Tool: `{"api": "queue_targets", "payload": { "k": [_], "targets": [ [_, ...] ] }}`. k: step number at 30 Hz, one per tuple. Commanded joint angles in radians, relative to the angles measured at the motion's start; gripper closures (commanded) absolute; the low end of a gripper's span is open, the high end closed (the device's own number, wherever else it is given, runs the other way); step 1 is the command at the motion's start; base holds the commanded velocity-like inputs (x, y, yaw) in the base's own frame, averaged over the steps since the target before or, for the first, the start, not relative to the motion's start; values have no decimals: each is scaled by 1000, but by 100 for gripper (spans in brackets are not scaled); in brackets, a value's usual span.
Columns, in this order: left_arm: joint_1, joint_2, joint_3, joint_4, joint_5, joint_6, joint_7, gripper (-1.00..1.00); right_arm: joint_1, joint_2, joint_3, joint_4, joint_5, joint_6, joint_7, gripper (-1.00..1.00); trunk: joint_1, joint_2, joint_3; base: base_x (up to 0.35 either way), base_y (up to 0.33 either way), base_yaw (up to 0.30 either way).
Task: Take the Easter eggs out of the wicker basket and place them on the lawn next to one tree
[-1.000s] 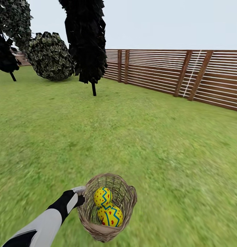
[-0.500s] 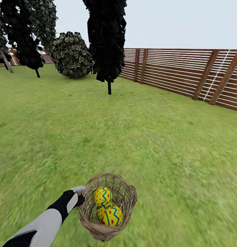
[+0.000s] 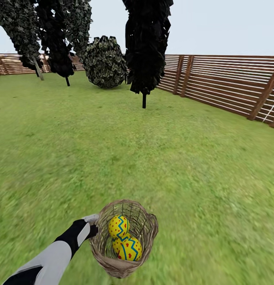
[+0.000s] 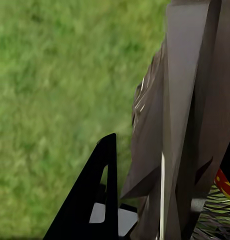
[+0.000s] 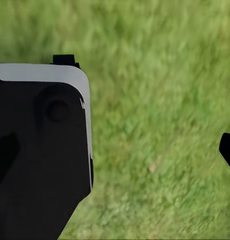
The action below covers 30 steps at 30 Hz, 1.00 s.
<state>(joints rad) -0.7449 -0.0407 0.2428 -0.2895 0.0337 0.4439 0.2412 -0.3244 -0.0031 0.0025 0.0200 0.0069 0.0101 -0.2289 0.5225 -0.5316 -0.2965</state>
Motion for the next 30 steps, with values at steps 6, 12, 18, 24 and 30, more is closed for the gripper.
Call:
{"api": "queue_targets", "payload": {
  "k": [6, 12, 18, 24, 30],
  "targets": [
    [-1, -1, 4, -2, 8, 4, 3, 100, -1, 0, 1, 2, 1, -5, -2, -100, -23, 41, 14, 0, 0, 295],
    [-1, -1, 4, -2, 8, 4, 3, 100, -1, 0, 1, 2, 1, -5, -2, -100, -46, 83, 30, 0, 0, 295],
    [-1, -1, 4, -2, 8, 4, 3, 100, -1, 0, 1, 2, 1, -6, -2, -100, -69, 125, 46, 0, 0, 295],
    [-1, -1, 4, -2, 8, 4, 3, 100, -1, 0, 1, 2, 1, -6, -2, -100, -72, 132, 50, 0, 0, 290],
    [-1, -1, 4, -2, 8, 4, 3, 100, -1, 0, 1, 2, 1, -7, -3, -100, -72, 132, 58, 0, 0, 163]
  ]
}}
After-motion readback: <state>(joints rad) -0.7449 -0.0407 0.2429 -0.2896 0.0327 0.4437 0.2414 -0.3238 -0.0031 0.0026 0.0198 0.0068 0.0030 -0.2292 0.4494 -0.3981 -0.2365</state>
